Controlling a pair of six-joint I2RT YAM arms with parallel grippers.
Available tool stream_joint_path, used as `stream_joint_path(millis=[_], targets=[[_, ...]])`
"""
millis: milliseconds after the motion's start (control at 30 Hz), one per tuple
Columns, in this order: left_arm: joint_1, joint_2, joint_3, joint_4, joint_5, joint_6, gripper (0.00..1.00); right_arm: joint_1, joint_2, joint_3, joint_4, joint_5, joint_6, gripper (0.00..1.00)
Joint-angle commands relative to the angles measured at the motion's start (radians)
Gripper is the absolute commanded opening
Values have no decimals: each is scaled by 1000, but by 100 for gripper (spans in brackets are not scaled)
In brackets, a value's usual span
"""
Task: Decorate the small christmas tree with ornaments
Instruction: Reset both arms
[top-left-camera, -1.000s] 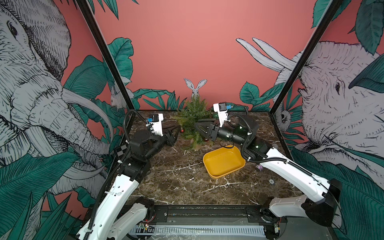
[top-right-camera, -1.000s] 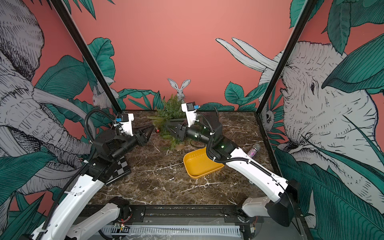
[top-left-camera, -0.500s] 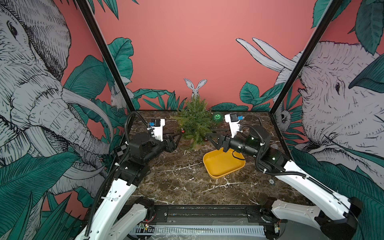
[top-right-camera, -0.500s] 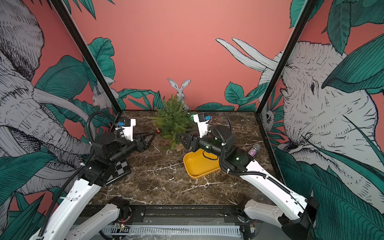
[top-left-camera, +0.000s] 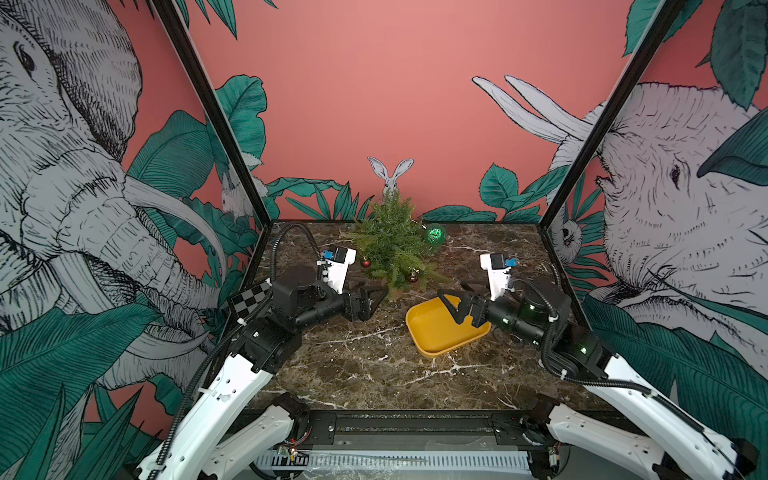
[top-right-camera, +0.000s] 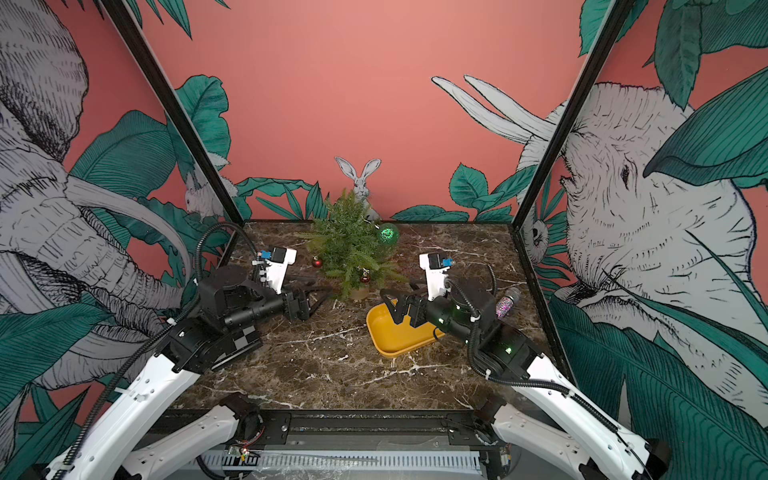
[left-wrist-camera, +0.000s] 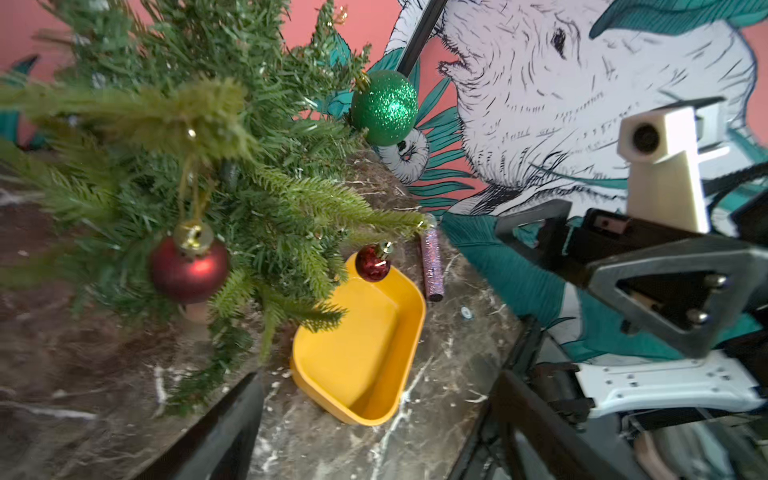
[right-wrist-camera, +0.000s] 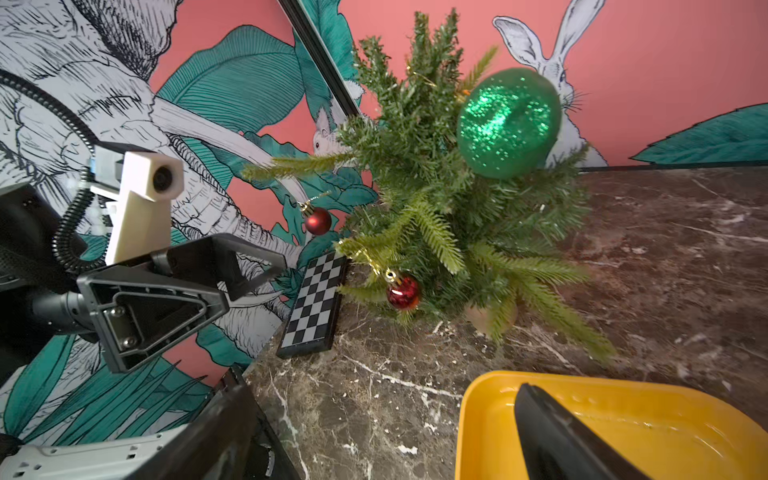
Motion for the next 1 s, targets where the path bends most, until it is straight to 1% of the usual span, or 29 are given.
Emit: stream_joint_path(millis=[0,100,167,367,433,533,633,700,800,867,933,967], targets=[[-7,-42,-5,-39,-31,-2,99,-7,-60,-25,-34,55,23,99],[-15,-69,-22,-71,-48,-8,99,-6,-94,-44,-75,46,27,99],[-16,-91,-43,-95,-80,-14,99,-6,-104,-52,-111,39,23,99],[-16,-155,-149,-160,-207,-18,100,-6,-146,-114,-215,126,38,99],[-16,-178,-200,-149,-242,-27,99,-8,-172,-145,-239,182,39,99],[-16,-195,-265,-126,-311,-38,99,-10,-194,-188,-285,309,37,99],[-16,-165,-275,-126,-402,-22,99,-21,-176,-204,-322,459,44,99],[-11,-122,-263,-131,-465,-5,99,-38,-134,-201,-338,567,22,99],[29,-43,-236,-133,-537,14,100,-92,-66,-171,-353,696,-6,100],[85,0,-221,-136,-577,5,99,-154,-26,-162,-314,724,-45,99],[143,26,-220,-113,-600,13,99,-239,17,-163,-268,738,-72,100],[168,38,-221,-95,-629,30,99,-290,40,-167,-234,743,-85,100]])
